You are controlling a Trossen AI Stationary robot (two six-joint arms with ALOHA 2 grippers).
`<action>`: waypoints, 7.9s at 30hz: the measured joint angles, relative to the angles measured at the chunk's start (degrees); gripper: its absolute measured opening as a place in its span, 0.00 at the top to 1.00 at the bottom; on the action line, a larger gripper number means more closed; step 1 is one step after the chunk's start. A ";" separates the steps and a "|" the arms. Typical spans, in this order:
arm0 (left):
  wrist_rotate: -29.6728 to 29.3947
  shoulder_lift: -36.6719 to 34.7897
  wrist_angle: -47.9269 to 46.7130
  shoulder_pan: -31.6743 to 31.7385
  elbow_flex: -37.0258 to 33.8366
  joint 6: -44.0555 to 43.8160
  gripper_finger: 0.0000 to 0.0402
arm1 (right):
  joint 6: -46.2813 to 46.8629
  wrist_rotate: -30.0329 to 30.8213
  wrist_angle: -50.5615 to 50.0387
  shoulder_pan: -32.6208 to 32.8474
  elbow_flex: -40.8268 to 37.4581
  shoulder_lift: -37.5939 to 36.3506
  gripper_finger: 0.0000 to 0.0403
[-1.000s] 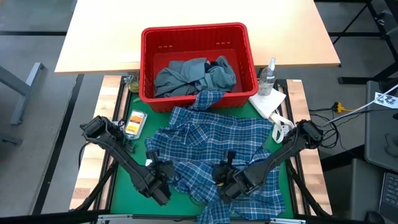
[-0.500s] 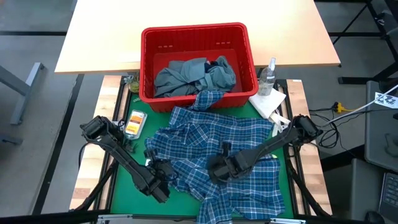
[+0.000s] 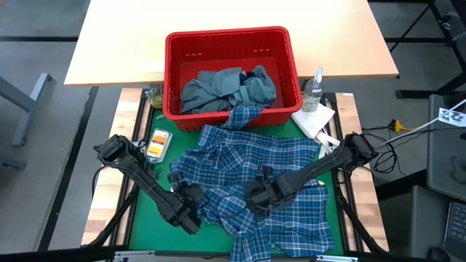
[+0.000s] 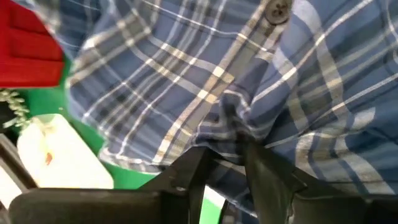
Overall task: Fold Laundry from Bin
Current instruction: Fold the blue shirt
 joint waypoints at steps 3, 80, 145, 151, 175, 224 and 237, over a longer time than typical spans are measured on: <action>-1.42 0.00 -3.78 -0.84 2.04 -1.18 0.74 | 0.02 1.97 -3.36 1.11 2.63 -1.27 0.62; -2.21 0.00 -3.03 -8.50 4.86 -13.51 0.76 | -17.63 -1.52 17.04 26.27 8.97 21.50 0.75; -2.24 -0.04 -3.05 -12.10 4.86 -13.69 0.76 | -18.47 -9.35 0.25 25.73 28.92 22.19 0.57; -2.33 -0.04 -2.21 -12.11 4.86 -13.66 0.76 | -23.99 -9.41 0.13 26.07 28.85 25.05 0.40; -2.47 -0.04 -1.80 -12.11 4.84 -13.51 0.76 | -26.85 -10.57 -4.33 24.06 29.01 29.82 0.70; 2.10 -0.04 -5.55 -13.67 4.84 -13.47 0.76 | -3.97 20.58 -35.64 22.25 32.48 10.98 0.98; 1.37 -0.04 -5.19 -16.49 4.84 -17.45 0.76 | 29.64 6.05 -35.74 23.59 -4.95 -9.92 0.97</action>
